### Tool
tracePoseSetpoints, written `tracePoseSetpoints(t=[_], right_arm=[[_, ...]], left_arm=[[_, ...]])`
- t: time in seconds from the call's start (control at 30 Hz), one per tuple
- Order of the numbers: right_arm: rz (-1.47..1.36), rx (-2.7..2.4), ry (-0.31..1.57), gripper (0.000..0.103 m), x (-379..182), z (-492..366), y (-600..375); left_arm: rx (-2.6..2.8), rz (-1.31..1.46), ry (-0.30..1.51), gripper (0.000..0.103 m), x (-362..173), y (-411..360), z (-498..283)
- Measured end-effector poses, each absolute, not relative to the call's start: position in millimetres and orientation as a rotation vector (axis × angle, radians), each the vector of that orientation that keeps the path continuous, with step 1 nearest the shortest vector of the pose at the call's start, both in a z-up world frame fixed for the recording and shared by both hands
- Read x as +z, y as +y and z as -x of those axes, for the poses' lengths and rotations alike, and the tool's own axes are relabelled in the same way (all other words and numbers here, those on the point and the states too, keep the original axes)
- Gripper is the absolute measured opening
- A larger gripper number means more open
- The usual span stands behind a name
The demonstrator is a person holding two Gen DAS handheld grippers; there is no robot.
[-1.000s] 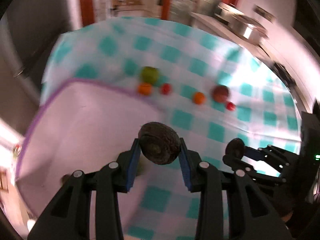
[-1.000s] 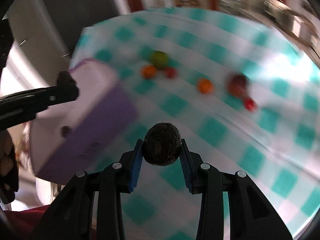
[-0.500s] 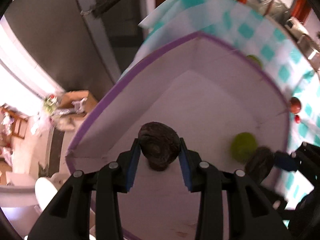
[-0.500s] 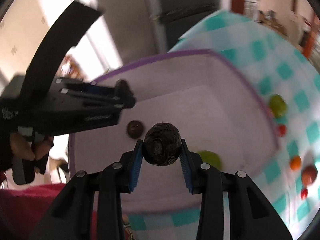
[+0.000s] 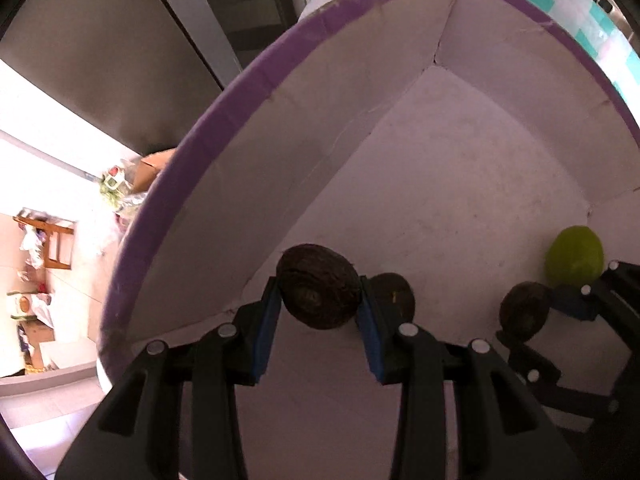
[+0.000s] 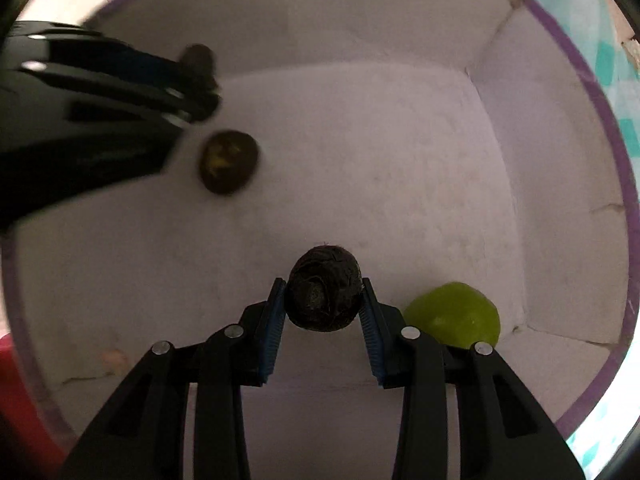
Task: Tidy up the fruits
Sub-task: 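Carry both brown fruits into the white box and open both tools, then move both tools back over the remaining fruits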
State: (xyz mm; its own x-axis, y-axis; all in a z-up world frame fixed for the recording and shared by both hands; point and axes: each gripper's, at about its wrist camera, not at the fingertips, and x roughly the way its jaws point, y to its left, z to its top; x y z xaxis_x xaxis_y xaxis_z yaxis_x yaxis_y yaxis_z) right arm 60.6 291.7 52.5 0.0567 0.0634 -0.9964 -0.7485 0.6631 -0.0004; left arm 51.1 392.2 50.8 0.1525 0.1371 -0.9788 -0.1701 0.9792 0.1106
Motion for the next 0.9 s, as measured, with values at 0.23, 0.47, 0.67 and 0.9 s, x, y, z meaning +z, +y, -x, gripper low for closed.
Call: tracePoseSetpoints(t=[0.23,0.47,0.67,0.9], right_arm=[[0.665,0.645,1.457,0.038,45.6,-69.9,295.8],[0.641,0.639,1.449,0.062,52.1,-70.1,294.2],[0.595,0.666,1.411,0.080,65.1,-62.5,284.3],[0.506,0.751,1.206,0.081,113.8,-48.1,260.5]], left_arm=[[0.169,-0.057,1.513,0.039,36.3,387.4,-58.1],[0.170,-0.038,1.520,0.054,37.5,392.4,-54.3],[0.129,-0.056,1.477,0.072,47.2,386.3,-51.9],[0.137,0.024,1.249,0.080,92.3,385.7,-47.5]])
